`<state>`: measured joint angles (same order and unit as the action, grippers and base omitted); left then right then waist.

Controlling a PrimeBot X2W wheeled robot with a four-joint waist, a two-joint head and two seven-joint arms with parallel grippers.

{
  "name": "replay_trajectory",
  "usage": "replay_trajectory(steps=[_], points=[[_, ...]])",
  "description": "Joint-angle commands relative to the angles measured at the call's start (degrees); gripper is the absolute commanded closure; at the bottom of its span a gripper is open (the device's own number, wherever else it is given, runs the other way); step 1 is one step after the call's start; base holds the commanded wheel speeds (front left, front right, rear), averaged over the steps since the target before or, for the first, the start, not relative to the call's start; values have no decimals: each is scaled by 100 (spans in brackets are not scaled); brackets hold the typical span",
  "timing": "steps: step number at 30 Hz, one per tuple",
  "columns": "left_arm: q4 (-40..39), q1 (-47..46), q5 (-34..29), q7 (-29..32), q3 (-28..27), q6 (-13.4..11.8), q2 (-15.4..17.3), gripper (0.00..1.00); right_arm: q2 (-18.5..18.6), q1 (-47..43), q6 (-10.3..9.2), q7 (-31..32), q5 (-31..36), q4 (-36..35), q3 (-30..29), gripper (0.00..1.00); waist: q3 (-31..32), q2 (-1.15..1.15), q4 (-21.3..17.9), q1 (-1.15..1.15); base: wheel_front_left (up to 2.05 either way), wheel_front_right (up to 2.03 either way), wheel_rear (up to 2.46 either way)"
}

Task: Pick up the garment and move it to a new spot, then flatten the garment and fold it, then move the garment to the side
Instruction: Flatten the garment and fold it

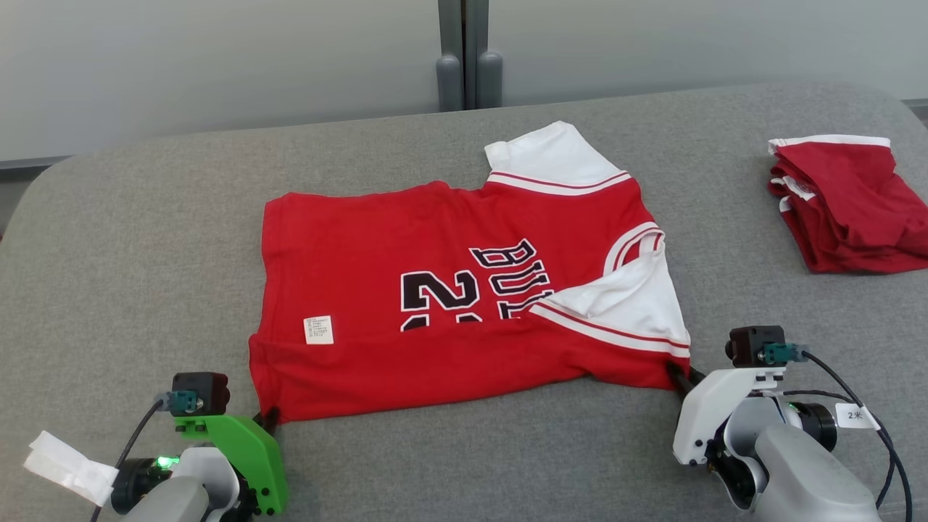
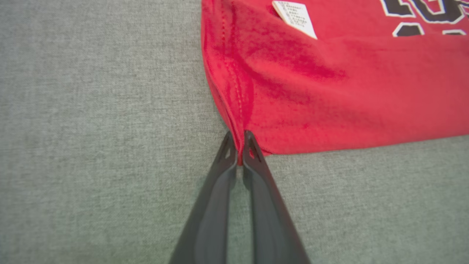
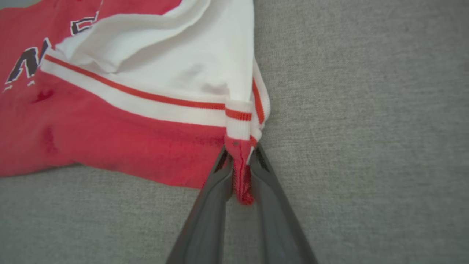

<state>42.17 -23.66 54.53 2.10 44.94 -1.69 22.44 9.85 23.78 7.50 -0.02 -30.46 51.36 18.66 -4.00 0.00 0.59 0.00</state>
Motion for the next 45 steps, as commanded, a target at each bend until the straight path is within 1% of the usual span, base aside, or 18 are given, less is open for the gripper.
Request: replay_trajectory(steps=[1, 4, 8, 10, 14, 18, 22, 24, 27, 28, 29, 30, 31, 33, 35, 38, 43, 45], points=[[35, -20, 46, -8, 1, 27, 57, 100, 31, -14, -3, 36, -63, 8, 50, 100, 15, 0, -11, 0, 0, 0, 0], [-39, 37, 24, -84, -20, 65, 194, 100, 185, 12, -8, 88, -181, -71, 80, 100, 49, 0, -10, 0, 0, 0, 0], [-283, 203, 53, -87, -46, 31, 373, 100, 440, -117, -7, 281, -409, -343, 134, 100, 113, 0, 9, 0, 0, 0, 0], [-484, 314, 85, -30, -45, -1, 506, 100, 513, -221, -7, 525, -639, -578, 196, 100, 150, 0, 8, 0, 0, 0, 0], [-1034, 584, 112, 182, 11, -106, 770, 100, 900, -492, -7, 1150, -872, -1111, 360, 100, 195, 0, 3, 0, 0, 0, 0], [-1724, 924, 168, 434, 29, -299, 1108, 100, 1193, -891, -7, 1679, -1091, -1720, 339, 100, 213, 0, -23, 0, 0, 0, 0], [-2420, 1369, 256, 640, 17, -597, 1494, 100, 1370, -1347, -7, 2167, -1234, -2297, 177, 100, 212, 0, -90, 0, 0, 0, 0], [-2780, 1579, 329, 725, -24, -760, 1691, 100, 1411, -1590, -8, 2343, -1257, -2588, -5, 100, 206, 0, -103, 0, 0, 0, 0], [-3201, 1810, 393, 802, -68, -975, 1894, 100, 1418, -1905, -8, 2490, -1151, -2930, -355, 100, 174, 0, -116, 0, 0, 0, 0], [-3334, 1861, 410, 816, -96, -1050, 1940, 100, 1372, -2013, -9, 2540, -1111, -3035, -512, 74, 163, 0, -113, 0, 0, 0, 0], [-3410, 1911, 437, 841, -103, -1099, 1965, 100, 1308, -2100, -9, 2618, -1083, -3109, -608, 38, 156, 0, -114, 0, 0, 0, 0], [-3494, 1976, 471, 892, -79, -1127, 1987, 18, 1236, -2185, -7, 2704, -1041, -3217, -680, 0, 148, 0, -123, 0, 0, 0, 0], [-3546, 2010, 488, 943, -49, -1138, 1986, 0, 1190, -2214, -6, 2745, -979, -3302, -753, 0, 143, 0, -129, 0, 0, 0, 0], [-3619, 2005, 471, 1026, -3, -1142, 2002, 0, 1068, -2257, -3, 2781, -857, -3494, -914, 0, 131, 0, -135, 0, 0, 0, 0], [-3690, 1906, 354, 1016, 10, -1159, 2046, 0, 932, -2316, -2, 2685, -810, -3704, -1097, 0, 130, 0, -124, 0, 0, 0, 0], [-3825, 1683, 274, 1014, -18, -1106, 2101, 0, 868, -2354, -2, 2514, -684, -4074, -1359, 0, 121, 0, -100, 0, 0, 0, 0], [-4073, 1103, 80, 1154, -192, -1012, 2341, 0, 765, -1895, -2, 2106, -500, -4485, -1728, 0, -15, 0, -92, 0, 0, 0, 0], [-4126, 756, 142, 1291, -277, -890, 2302, 0, 680, -1603, -2, 1865, -268, -4437, -1948, 0, -118, 0, -45, 0, 0, 0, 0]])
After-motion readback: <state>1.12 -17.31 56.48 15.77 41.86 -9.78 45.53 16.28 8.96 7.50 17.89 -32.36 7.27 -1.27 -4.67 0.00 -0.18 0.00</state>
